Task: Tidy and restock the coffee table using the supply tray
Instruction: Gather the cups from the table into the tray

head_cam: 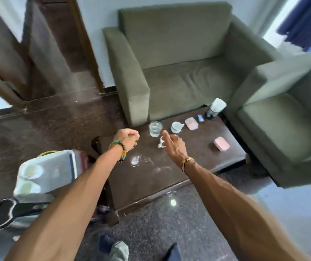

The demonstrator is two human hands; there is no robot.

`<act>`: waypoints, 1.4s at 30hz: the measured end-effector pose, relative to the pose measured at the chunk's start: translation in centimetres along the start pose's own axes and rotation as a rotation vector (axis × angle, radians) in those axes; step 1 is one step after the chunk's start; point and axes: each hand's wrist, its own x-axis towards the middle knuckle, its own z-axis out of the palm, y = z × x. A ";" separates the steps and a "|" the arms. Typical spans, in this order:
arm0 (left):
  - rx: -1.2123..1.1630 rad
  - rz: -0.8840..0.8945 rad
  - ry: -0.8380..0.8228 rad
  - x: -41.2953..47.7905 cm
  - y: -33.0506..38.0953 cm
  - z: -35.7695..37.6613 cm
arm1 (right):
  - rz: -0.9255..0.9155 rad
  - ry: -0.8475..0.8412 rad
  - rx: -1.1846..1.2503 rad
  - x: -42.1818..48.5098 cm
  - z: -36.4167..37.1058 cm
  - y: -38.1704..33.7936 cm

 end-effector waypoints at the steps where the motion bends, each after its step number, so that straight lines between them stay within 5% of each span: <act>1: 0.019 0.003 -0.040 -0.6 0.4 3.0 | 0.040 0.029 -0.001 -0.5 -1.9 2.4; 12: 0.103 0.100 -0.342 -3.9 8.5 24.2 | 0.226 0.332 0.293 -1.8 -19.2 15.6; 19: 0.188 0.042 -0.415 -1.8 8.6 30.5 | 0.324 0.293 0.281 -1.3 -20.6 20.5; 24: 0.163 0.001 -0.448 1.3 10.1 33.1 | 0.364 0.177 0.295 1.6 -21.8 21.3; 35: 0.136 -0.045 -0.372 8.4 14.5 32.1 | 0.395 0.232 0.338 11.3 -24.1 17.9; 42: 0.088 -0.110 -0.265 12.8 14.0 30.0 | 0.267 0.017 0.141 17.4 -22.3 15.0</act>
